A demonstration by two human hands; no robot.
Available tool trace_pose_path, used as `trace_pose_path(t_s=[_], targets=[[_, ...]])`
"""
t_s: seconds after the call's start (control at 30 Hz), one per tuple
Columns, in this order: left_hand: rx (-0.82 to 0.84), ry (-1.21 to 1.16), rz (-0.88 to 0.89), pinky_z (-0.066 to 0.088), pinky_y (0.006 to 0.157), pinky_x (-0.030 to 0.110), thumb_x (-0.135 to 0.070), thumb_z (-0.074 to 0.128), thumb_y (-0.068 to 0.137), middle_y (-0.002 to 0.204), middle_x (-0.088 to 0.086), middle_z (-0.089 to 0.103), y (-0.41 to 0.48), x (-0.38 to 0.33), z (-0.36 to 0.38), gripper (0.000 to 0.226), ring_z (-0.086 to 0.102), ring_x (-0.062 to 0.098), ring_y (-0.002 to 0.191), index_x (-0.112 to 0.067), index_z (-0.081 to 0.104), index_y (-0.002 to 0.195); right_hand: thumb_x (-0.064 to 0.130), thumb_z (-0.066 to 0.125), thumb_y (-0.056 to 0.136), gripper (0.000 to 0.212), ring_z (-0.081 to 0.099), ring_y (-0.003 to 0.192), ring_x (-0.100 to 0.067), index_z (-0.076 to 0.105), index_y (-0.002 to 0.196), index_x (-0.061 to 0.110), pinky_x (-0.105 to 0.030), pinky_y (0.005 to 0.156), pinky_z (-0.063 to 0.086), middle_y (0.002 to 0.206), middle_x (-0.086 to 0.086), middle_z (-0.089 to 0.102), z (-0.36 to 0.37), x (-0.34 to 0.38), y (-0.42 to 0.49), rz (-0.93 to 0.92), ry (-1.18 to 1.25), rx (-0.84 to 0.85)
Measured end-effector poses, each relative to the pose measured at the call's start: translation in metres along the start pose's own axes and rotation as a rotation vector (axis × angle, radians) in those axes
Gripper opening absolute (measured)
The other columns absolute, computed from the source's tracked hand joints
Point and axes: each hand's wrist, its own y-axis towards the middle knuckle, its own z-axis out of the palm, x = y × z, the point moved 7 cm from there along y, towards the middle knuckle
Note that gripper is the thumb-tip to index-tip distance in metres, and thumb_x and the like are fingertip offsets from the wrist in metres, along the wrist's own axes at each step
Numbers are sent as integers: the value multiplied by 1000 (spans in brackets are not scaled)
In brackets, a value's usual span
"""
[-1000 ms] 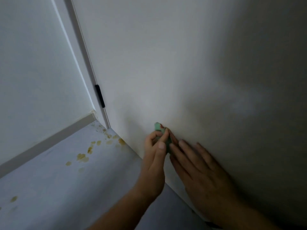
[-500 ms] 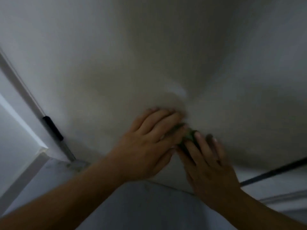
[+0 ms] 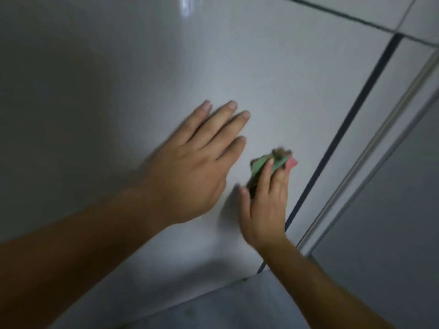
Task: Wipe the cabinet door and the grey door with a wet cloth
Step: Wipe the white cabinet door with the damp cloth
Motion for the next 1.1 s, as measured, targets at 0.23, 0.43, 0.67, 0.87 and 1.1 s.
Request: trace_pose_path(t_s=[0.23,0.43,0.67,0.87,1.1], targets=[[-11,21,1,13,127,54,-24,49,91,168,18,20,9,4,0,69,17,36,156,-3,36,156,41,28,106,67,-4,156,-41,15,159,4,-54,126,4,167,-24,1,-68,27,127,-52,83,-267],[25,46,-24,10,126,57,-29,49,91,168,19,20,19,-2,0,66,19,39,156,-5,43,153,49,21,105,71,-21,155,-23,-5,161,14,-57,125,6,166,-8,-25,-33,-48,61,334,274,-185],[11,85,-22,15,124,60,-33,46,91,167,18,25,43,-2,-4,66,24,38,154,-6,45,152,39,27,103,65,-4,155,-42,20,159,7,-59,124,1,168,-18,3,-85,12,158,-210,125,-247],[16,101,-36,16,123,60,-35,46,91,164,20,31,46,-6,-2,63,29,40,152,-6,50,147,49,14,103,72,-9,156,-35,7,162,8,-55,125,0,168,-20,-6,-116,-84,197,224,264,-380],[7,80,-62,19,122,62,-35,51,86,162,21,34,49,-10,-3,62,33,41,150,-6,56,141,45,19,106,64,-4,155,-41,13,160,12,-56,125,0,168,-17,3,-80,-13,154,-328,-5,-196]])
